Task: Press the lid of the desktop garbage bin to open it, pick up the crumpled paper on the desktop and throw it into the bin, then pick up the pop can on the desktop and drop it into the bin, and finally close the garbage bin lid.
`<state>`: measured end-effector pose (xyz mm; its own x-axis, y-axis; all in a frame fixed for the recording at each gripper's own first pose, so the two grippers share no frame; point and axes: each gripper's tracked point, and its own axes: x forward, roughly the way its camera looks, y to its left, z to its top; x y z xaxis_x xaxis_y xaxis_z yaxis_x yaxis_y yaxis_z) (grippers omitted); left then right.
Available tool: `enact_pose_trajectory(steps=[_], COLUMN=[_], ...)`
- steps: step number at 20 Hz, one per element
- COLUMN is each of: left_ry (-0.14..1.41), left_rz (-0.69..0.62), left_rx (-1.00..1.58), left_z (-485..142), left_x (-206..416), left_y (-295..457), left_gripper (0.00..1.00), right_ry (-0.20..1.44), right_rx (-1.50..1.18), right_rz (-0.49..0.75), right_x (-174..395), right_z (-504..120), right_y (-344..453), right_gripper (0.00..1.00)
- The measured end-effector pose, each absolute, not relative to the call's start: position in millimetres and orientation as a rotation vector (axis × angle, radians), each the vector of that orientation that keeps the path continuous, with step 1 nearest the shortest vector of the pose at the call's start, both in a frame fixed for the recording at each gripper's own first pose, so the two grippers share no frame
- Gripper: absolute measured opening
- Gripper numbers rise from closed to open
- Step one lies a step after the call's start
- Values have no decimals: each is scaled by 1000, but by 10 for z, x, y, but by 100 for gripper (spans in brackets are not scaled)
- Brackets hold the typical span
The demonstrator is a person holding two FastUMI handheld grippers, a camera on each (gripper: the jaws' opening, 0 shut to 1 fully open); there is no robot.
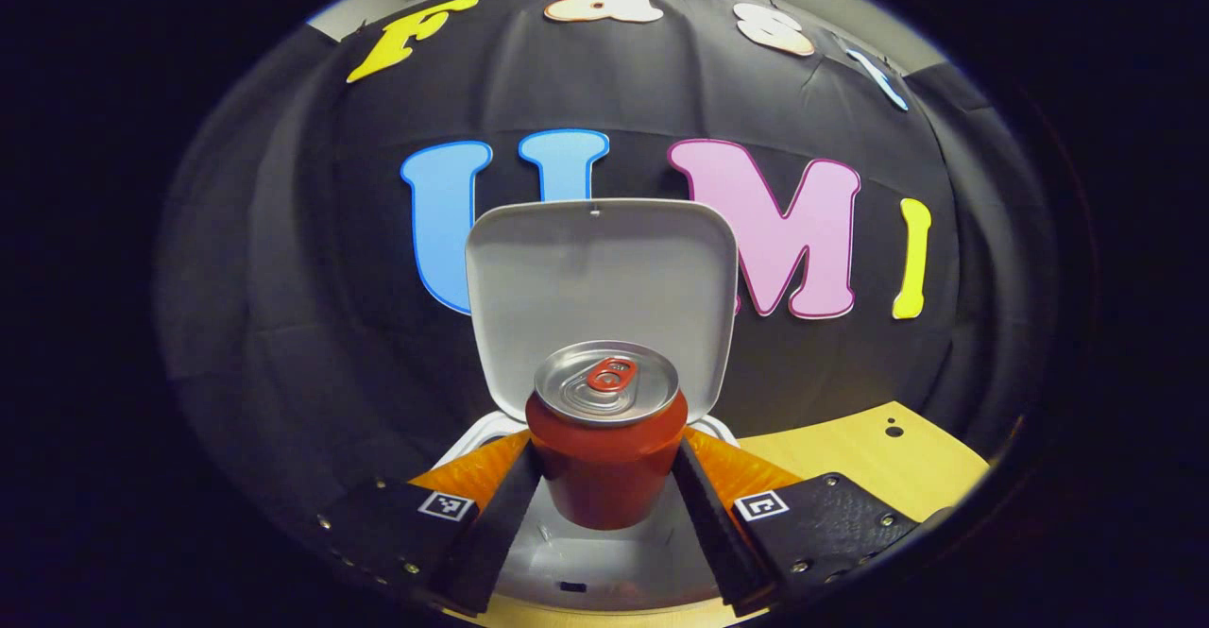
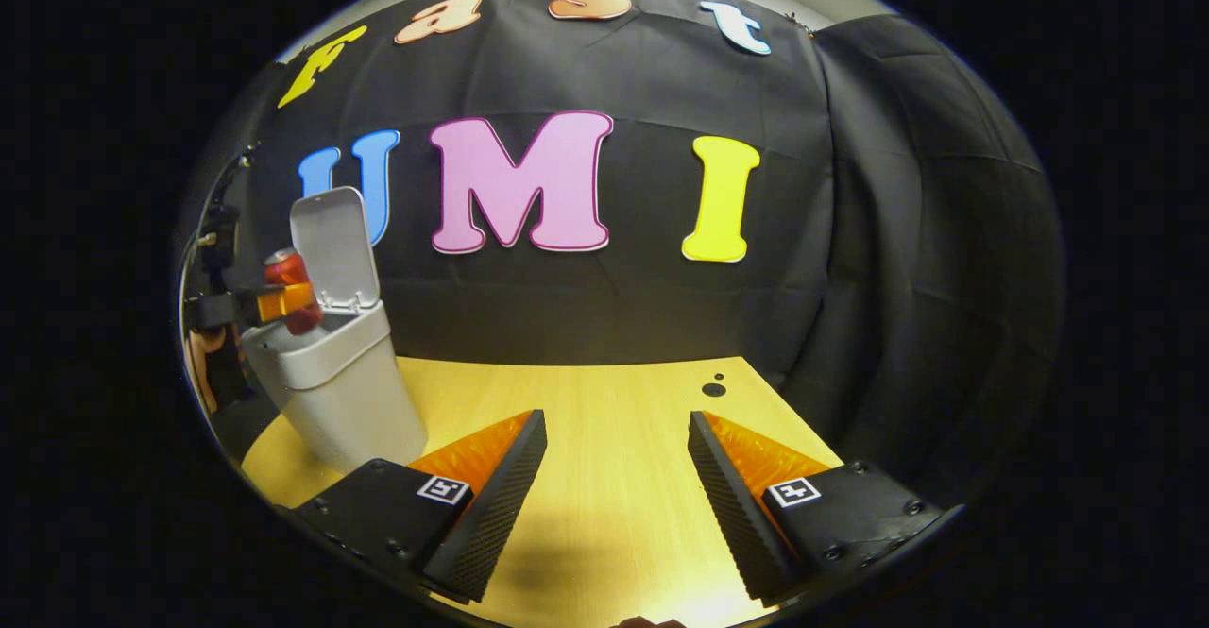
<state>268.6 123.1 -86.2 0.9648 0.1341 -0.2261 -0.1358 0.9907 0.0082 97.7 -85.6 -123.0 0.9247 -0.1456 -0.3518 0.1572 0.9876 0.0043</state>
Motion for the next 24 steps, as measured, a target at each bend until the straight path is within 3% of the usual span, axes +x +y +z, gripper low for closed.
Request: enact_pose_trajectory(steps=[11, 13, 15, 24], left_ry=[291, 272, 275, 162], left_rz=[139, 138, 140, 133], left_rx=[43, 47, 70, 117], left_z=[-927, -860, -813, 50], left_x=[2604, 2580, 2545, 2725], left_y=[1264, 1257, 1254, 1259], left_gripper=[86, 94, 94, 93], right_ry=[300, 302, 288, 268], right_rx=[21, 37, 57, 59], right_rz=[-203, -213, -218, -190], right_x=[448, 441, 488, 543], right_z=[-896, -909, -855, -810], right_y=[-1069, -1112, -1127, -1064], right_gripper=[98, 98, 98, 98])
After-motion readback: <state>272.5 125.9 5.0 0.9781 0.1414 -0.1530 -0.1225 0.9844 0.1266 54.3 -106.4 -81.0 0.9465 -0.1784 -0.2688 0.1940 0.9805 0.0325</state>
